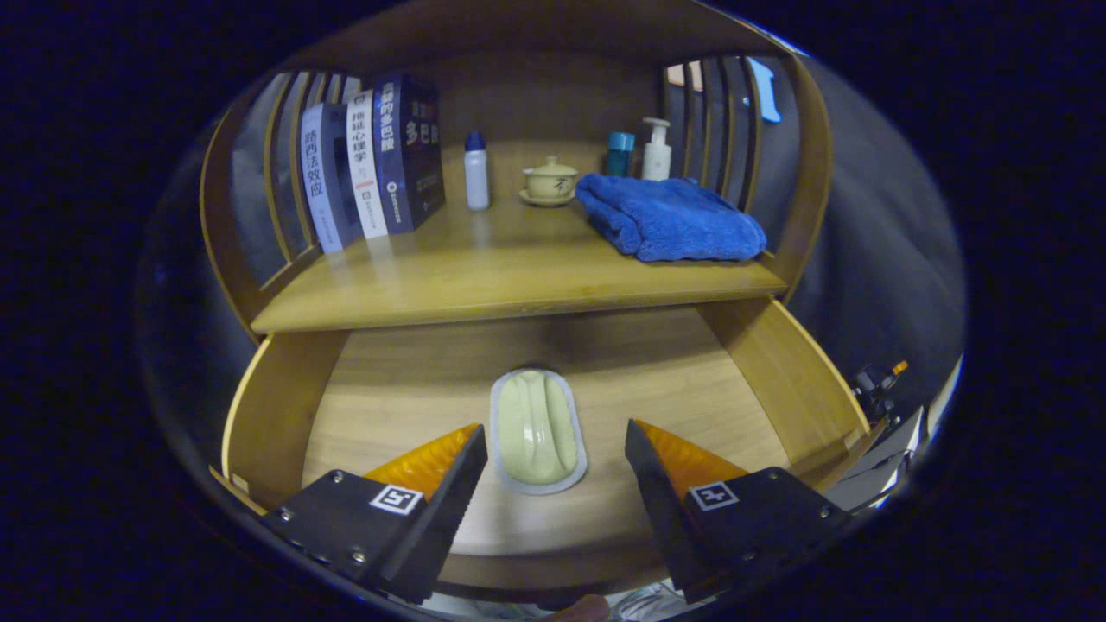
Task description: Pull open the drawer, take out the items inside it, and place them on the countertop above the cabinet.
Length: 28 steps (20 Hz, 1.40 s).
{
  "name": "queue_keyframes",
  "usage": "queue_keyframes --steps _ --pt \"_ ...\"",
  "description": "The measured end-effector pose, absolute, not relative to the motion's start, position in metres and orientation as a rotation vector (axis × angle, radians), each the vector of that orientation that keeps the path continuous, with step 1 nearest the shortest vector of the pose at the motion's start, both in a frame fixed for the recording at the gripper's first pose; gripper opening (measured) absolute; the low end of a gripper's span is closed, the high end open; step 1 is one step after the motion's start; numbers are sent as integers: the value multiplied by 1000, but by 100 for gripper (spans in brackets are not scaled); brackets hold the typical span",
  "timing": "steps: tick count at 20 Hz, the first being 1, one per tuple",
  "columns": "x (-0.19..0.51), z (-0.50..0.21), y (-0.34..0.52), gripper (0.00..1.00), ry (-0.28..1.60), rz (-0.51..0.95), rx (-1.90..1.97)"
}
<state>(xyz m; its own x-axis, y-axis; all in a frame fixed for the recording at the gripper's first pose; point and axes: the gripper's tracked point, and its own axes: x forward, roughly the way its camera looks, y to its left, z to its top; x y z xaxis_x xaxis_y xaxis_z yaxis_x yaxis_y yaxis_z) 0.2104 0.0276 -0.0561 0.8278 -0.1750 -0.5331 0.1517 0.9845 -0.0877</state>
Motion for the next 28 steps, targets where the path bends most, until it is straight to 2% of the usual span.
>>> queue_keyframes --steps 3,8,10,13,16,17,19,28 --pt "221 -73 35 97 687 -159 -75" --pt "225 -100 31 82 835 -188 -100" --pt "226 -98 35 70 828 -172 -111" --pt "235 -86 31 67 740 -199 -81" --pt "235 -96 33 24 732 -165 -61" --pt "234 -97 34 25 735 -164 -42" --pt "228 -96 33 16 722 -149 -44" --pt "185 -47 34 16 486 -114 -15"
